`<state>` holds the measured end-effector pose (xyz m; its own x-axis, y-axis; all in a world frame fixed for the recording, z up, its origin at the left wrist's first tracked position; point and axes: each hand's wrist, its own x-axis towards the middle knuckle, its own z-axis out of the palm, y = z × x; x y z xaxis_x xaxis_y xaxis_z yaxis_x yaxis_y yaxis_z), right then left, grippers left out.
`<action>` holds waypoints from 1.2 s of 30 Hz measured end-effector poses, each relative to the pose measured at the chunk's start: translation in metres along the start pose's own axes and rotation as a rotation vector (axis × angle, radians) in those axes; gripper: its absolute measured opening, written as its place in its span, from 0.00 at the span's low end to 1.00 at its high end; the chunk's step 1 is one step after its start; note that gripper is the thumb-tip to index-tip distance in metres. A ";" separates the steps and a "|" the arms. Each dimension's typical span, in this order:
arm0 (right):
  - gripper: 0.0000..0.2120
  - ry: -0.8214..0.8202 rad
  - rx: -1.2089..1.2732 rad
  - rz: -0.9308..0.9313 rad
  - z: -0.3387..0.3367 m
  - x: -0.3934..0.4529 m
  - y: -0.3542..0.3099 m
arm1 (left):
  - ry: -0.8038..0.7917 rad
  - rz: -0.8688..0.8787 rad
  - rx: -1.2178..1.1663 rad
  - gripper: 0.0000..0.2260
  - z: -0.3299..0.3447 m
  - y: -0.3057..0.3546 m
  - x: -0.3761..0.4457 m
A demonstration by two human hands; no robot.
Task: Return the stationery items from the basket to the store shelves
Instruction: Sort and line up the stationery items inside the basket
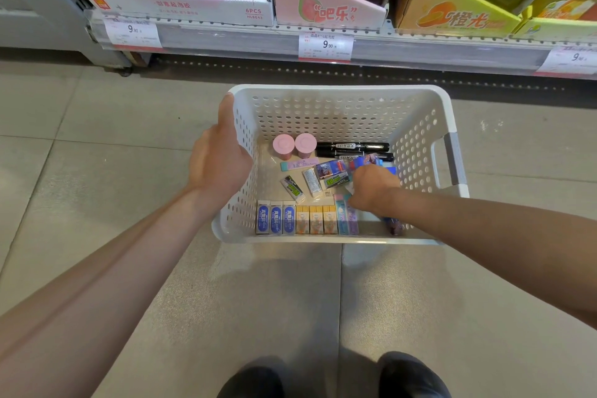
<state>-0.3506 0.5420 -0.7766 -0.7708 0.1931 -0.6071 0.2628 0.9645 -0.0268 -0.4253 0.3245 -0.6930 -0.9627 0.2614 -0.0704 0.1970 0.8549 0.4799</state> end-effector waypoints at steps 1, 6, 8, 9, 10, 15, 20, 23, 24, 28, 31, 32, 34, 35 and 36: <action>0.18 -0.009 -0.013 -0.006 -0.003 -0.002 -0.001 | -0.003 0.001 0.001 0.30 0.000 0.000 0.000; 0.22 -0.030 -0.061 -0.021 -0.022 -0.013 -0.004 | 0.001 0.012 0.009 0.30 0.000 0.000 0.000; 0.20 -0.060 0.002 -0.034 -0.031 -0.015 -0.003 | -0.003 0.010 0.009 0.30 0.000 0.001 -0.001; 0.19 -0.099 0.067 -0.051 -0.035 -0.014 -0.002 | -0.006 0.007 0.005 0.30 0.000 0.001 -0.001; 0.19 -0.149 0.149 -0.068 -0.038 -0.013 0.000 | -0.008 0.005 0.000 0.30 -0.001 0.002 -0.001; 0.14 -0.564 0.869 -0.054 -0.040 -0.011 0.013 | -0.013 0.003 -0.011 0.30 -0.001 0.002 -0.002; 0.08 -0.731 1.245 -0.034 -0.038 -0.016 0.016 | -0.022 -0.010 -0.003 0.31 -0.003 0.002 -0.001; 0.09 -0.727 1.265 -0.043 -0.037 -0.018 0.018 | -0.026 -0.012 -0.015 0.31 -0.004 0.003 -0.002; 0.09 -0.724 1.260 -0.046 -0.037 -0.019 0.018 | -0.029 -0.011 -0.015 0.31 -0.004 0.003 -0.002; 0.10 -0.640 1.161 -0.069 -0.038 -0.022 0.017 | -0.029 -0.020 -0.017 0.31 -0.005 0.004 -0.002; 0.11 -0.556 1.139 -0.059 -0.040 -0.022 0.017 | -0.027 -0.017 -0.023 0.31 -0.004 0.004 -0.003; 0.11 -0.526 1.115 -0.056 -0.041 -0.021 0.017 | -0.027 -0.014 -0.027 0.31 -0.004 0.004 -0.003; 0.13 -0.426 1.014 -0.057 -0.043 -0.019 0.019 | -0.027 -0.014 -0.032 0.31 -0.005 0.004 -0.003; 0.14 -0.358 0.945 -0.068 -0.045 -0.019 0.020 | -0.025 -0.014 -0.033 0.31 -0.004 0.004 -0.003; 0.13 -0.284 0.857 -0.086 -0.046 -0.018 0.021 | -0.025 -0.014 -0.033 0.31 -0.004 0.004 -0.003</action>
<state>-0.3585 0.5671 -0.7296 -0.6657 -0.0345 -0.7454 0.6401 0.4870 -0.5943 -0.4222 0.3253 -0.6868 -0.9604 0.2605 -0.0988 0.1766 0.8435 0.5073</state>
